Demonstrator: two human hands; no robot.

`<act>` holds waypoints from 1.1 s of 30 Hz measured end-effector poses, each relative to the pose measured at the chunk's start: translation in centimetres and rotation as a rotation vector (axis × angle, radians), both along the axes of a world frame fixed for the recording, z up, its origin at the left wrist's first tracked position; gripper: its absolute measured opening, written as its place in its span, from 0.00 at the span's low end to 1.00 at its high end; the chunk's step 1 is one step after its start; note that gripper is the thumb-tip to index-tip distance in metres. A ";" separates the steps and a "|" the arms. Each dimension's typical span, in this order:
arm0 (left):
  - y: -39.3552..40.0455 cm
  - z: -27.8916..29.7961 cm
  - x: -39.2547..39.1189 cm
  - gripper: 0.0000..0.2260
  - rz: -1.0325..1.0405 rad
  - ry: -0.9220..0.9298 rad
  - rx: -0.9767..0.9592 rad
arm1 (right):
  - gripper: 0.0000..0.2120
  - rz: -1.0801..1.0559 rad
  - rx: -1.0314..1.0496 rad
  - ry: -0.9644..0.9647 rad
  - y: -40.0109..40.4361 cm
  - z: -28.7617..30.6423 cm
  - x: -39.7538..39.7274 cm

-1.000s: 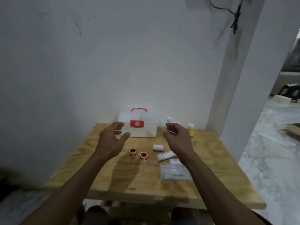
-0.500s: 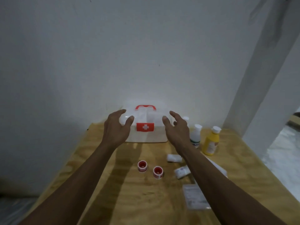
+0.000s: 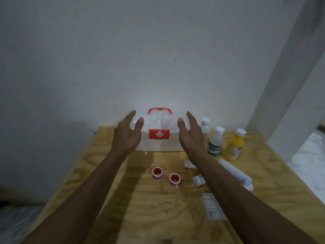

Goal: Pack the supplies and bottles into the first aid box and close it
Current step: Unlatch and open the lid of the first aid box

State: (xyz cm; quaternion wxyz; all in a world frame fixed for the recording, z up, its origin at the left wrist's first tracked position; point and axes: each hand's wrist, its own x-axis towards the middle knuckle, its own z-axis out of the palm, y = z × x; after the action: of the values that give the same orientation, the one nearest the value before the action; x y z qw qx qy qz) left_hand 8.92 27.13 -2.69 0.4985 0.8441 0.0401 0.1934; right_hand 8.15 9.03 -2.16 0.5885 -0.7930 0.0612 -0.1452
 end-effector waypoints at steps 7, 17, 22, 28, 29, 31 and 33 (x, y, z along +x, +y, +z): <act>-0.8 0.6 -3.6 0.23 0.001 -0.013 -0.026 | 0.24 -0.025 -0.011 -0.019 -0.8 0.8 -3.8; -1.1 1.5 -2.8 0.25 0.044 0.001 0.145 | 0.22 -0.302 0.109 -0.093 3.5 0.0 -6.5; -1.0 2.3 0.2 0.25 -0.014 0.029 0.250 | 0.29 -0.376 0.570 0.195 6.9 0.4 -6.2; -1.2 1.5 1.5 0.24 -0.047 0.119 0.321 | 0.29 -0.457 0.682 0.257 7.9 -0.2 -4.9; -1.3 1.4 1.5 0.24 -0.041 0.114 0.313 | 0.28 -0.447 0.695 0.253 7.9 -0.3 -4.9; -1.3 1.4 1.4 0.23 -0.033 0.106 0.305 | 0.26 -0.413 0.722 0.248 7.7 -0.6 -4.8; -1.3 1.4 1.4 0.23 -0.036 0.106 0.301 | 0.25 -0.376 0.752 0.226 7.5 -1.1 -4.9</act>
State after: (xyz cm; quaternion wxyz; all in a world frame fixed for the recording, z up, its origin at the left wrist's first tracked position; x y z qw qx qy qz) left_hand 10.33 25.87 -1.26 0.3668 0.9189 0.0220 0.1434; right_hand 3.27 16.50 -3.23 0.7894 -0.5093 0.3172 -0.1299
